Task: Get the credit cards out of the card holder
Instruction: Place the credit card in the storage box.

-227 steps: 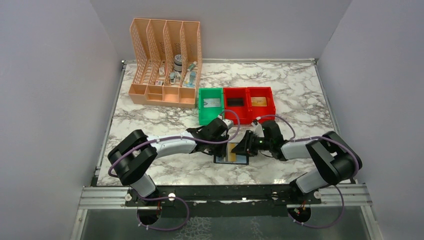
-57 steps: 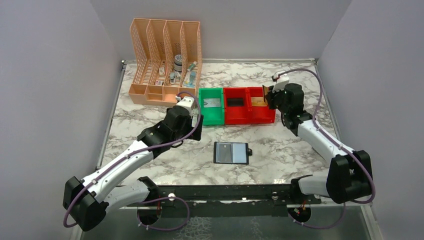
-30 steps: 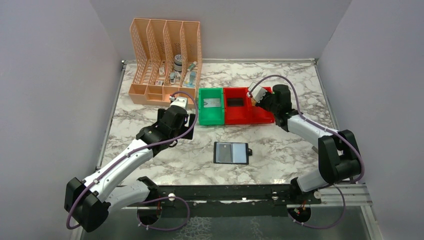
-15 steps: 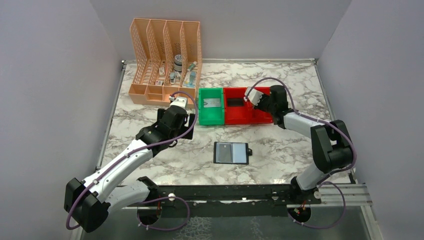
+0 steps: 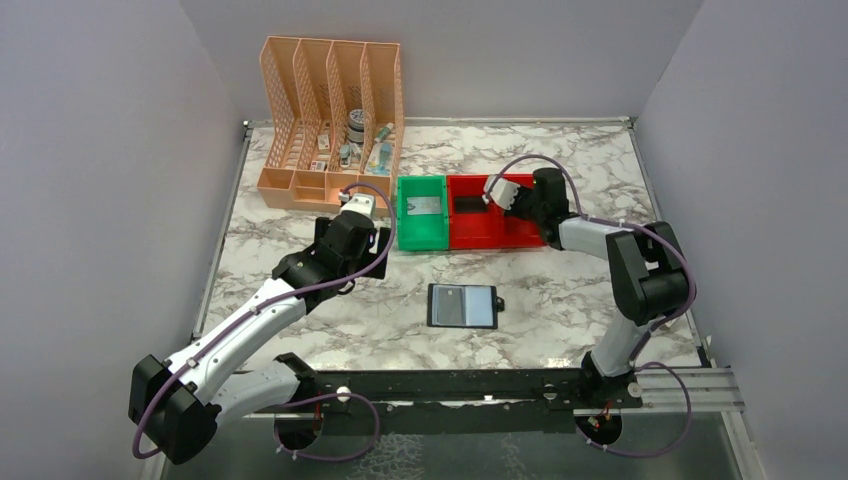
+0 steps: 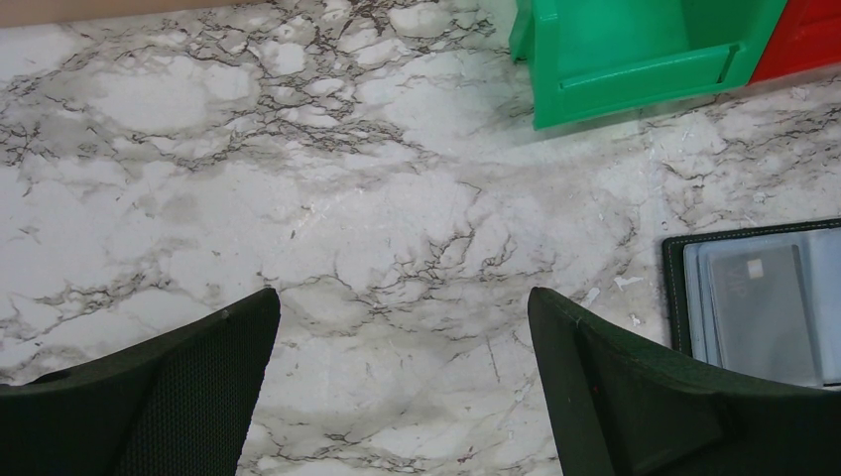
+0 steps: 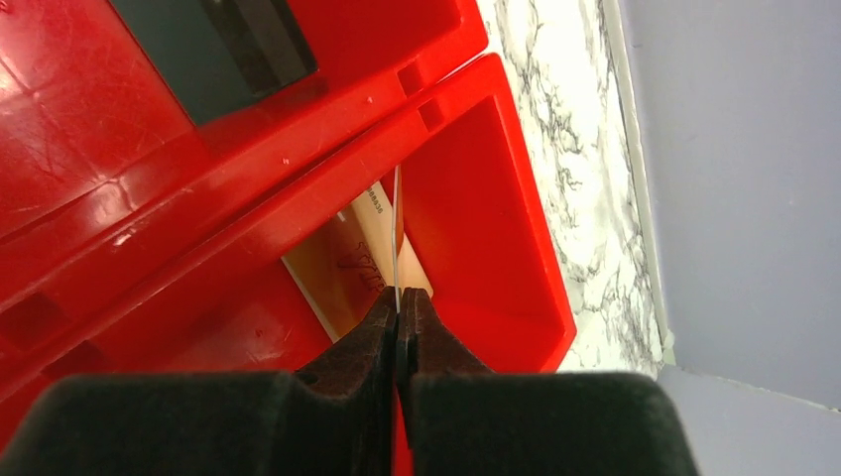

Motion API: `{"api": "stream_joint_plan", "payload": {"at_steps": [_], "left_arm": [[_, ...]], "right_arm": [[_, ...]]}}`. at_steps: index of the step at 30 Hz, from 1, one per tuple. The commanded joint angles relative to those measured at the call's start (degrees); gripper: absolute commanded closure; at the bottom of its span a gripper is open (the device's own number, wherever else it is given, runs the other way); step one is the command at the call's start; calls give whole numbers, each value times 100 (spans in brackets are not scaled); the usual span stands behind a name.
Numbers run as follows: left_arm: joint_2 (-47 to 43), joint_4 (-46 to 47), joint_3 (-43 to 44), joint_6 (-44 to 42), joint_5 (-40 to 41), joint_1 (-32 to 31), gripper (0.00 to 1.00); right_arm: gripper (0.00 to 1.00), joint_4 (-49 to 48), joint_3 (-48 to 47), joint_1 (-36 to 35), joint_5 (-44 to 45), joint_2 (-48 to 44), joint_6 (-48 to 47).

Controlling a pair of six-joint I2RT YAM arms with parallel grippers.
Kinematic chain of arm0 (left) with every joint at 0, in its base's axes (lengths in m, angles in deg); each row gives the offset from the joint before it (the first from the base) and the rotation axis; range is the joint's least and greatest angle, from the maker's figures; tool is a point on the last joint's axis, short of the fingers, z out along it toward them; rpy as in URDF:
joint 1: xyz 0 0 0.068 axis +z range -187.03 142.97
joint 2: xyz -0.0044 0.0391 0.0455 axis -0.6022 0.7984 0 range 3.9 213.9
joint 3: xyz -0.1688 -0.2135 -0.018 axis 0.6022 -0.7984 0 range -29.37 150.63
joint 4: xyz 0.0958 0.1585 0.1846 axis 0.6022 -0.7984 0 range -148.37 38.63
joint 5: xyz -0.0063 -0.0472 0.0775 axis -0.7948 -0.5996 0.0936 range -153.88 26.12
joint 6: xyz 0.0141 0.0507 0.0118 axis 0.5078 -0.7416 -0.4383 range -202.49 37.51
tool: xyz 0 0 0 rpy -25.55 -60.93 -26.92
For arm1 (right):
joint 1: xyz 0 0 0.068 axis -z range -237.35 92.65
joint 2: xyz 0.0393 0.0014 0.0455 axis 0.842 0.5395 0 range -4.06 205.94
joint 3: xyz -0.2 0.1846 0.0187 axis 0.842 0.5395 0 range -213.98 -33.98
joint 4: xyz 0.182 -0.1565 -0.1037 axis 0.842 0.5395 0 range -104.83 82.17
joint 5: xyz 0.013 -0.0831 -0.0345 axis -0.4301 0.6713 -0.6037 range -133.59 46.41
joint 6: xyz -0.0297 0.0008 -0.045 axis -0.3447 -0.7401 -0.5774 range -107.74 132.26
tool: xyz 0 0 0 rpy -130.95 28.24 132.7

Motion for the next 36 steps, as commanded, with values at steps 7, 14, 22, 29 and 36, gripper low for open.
{"api": "stream_joint_plan", "payload": {"at_steps": [7, 14, 22, 29, 36], "left_arm": [[17, -92, -69, -81, 237, 18, 1], [49, -93, -60, -90, 250, 27, 1], [27, -107, -60, -90, 225, 27, 1], [42, -102, -59, -98, 214, 28, 1], [87, -107, -55, -107, 171, 28, 1]], "right_arm": [[95, 38, -160, 222, -697, 294, -249], [84, 303, -263, 272, -1024, 236, -202], [83, 375, -292, 290, -1011, 230, -128], [77, 647, -358, 365, -1102, 238, -118], [77, 783, -524, 430, -1069, 307, -143]]}}
